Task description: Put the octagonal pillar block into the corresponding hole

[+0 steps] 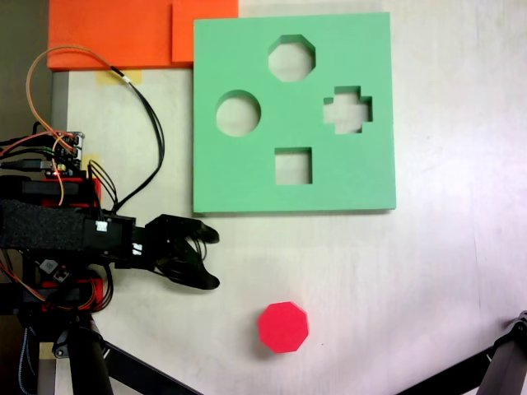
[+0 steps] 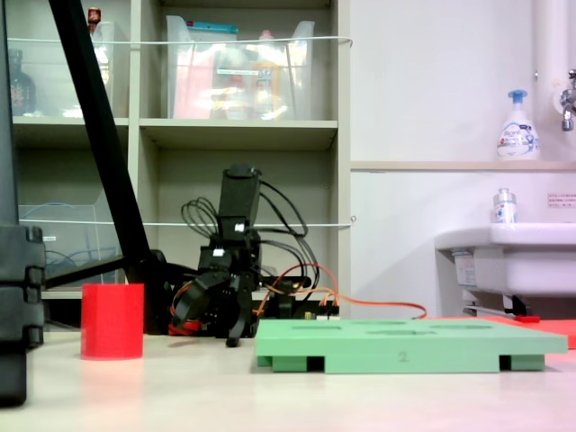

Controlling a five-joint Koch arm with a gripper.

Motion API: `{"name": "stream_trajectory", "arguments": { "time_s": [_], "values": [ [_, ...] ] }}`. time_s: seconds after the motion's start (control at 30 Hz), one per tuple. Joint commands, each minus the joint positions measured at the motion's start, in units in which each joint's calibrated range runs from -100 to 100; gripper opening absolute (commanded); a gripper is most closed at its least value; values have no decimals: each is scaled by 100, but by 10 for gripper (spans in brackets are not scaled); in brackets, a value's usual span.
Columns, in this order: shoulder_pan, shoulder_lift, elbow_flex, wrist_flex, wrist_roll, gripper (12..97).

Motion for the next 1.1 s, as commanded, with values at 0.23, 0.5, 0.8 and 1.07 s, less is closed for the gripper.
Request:
{"name": "stream_trajectory", "arguments": {
  "time_s": [0.23, 0.5, 0.8, 1.07],
  "values": [
    [-24, -41, 2451, -4935, 342, 461],
    [34, -41, 4664, -7506, 415, 563],
    [317, -41, 5481, -8517, 654, 801],
    [781, -41, 6060, -8777, 1031, 801]
  ]
}}
